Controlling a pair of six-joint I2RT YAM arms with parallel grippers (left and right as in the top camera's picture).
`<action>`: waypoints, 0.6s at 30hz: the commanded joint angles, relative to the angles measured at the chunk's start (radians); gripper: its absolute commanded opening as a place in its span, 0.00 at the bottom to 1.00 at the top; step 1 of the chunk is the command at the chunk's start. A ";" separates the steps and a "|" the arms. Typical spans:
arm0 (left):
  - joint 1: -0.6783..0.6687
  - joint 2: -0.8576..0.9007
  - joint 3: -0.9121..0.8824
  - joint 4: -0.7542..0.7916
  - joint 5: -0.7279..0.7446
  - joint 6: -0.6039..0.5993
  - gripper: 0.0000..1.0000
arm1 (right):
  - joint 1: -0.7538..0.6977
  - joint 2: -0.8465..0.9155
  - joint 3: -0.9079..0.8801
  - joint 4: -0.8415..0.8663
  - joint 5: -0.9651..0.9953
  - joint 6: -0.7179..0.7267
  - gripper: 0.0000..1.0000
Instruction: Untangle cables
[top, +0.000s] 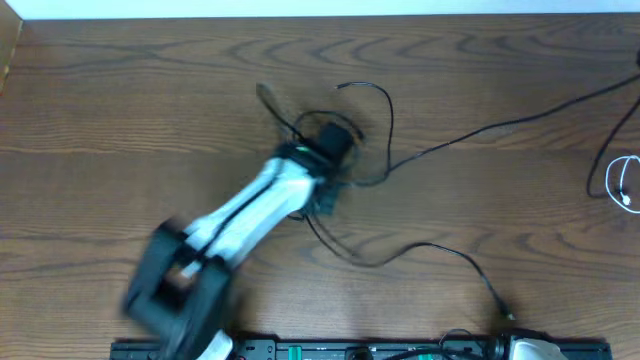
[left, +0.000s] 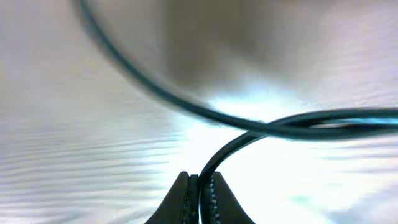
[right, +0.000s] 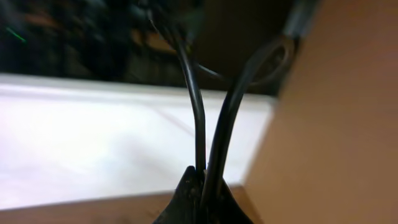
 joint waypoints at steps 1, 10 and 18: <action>0.081 -0.303 0.026 -0.021 -0.064 0.011 0.07 | -0.039 0.035 0.013 -0.016 0.122 -0.032 0.01; 0.528 -0.924 0.027 -0.044 -0.064 0.079 0.07 | -0.090 0.086 0.013 -0.047 0.122 -0.031 0.01; 0.805 -1.111 0.027 -0.114 -0.063 0.151 0.08 | -0.128 0.086 0.013 -0.064 0.123 -0.007 0.01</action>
